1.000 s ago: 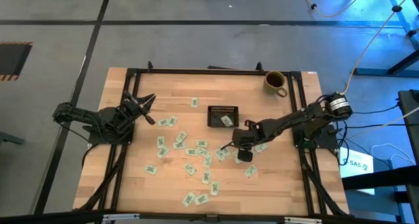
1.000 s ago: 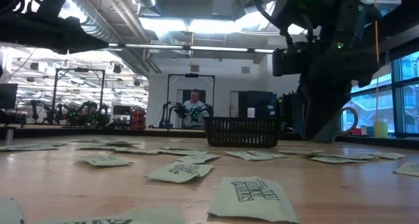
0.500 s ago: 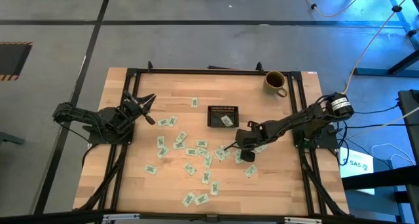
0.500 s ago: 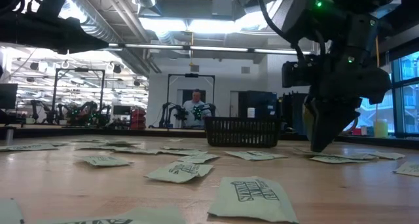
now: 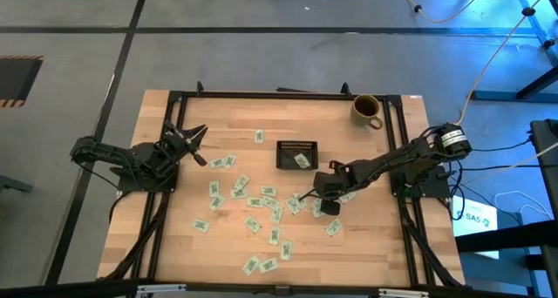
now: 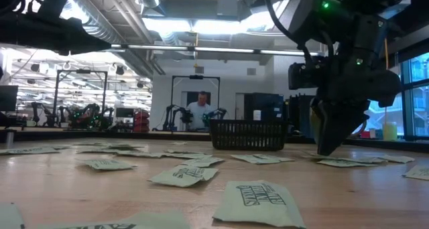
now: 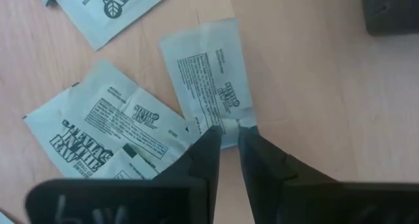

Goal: Pick and place Stevia / Truvia into bins
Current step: Put the stevia packet into the black basket

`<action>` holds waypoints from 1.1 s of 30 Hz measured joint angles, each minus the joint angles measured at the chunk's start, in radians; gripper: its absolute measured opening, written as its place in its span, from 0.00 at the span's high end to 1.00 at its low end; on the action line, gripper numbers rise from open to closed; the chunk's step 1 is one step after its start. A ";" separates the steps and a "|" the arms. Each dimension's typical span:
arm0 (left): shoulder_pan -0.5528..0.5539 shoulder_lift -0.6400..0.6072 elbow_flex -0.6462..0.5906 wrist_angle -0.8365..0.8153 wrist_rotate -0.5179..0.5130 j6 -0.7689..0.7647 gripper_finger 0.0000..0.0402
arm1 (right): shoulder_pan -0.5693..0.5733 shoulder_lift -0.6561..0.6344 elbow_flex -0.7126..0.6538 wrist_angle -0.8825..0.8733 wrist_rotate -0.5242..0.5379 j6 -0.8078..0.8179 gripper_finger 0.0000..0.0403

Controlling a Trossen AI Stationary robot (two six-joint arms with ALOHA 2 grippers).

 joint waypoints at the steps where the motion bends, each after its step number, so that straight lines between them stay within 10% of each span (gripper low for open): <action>1: 0.000 0.000 0.000 0.000 0.000 0.000 0.90 | 0.000 0.000 0.000 -0.003 -0.004 0.001 0.82; 33: 0.000 0.000 0.000 0.000 0.000 0.000 0.91 | -0.001 -0.037 0.066 -0.099 0.011 -0.051 1.00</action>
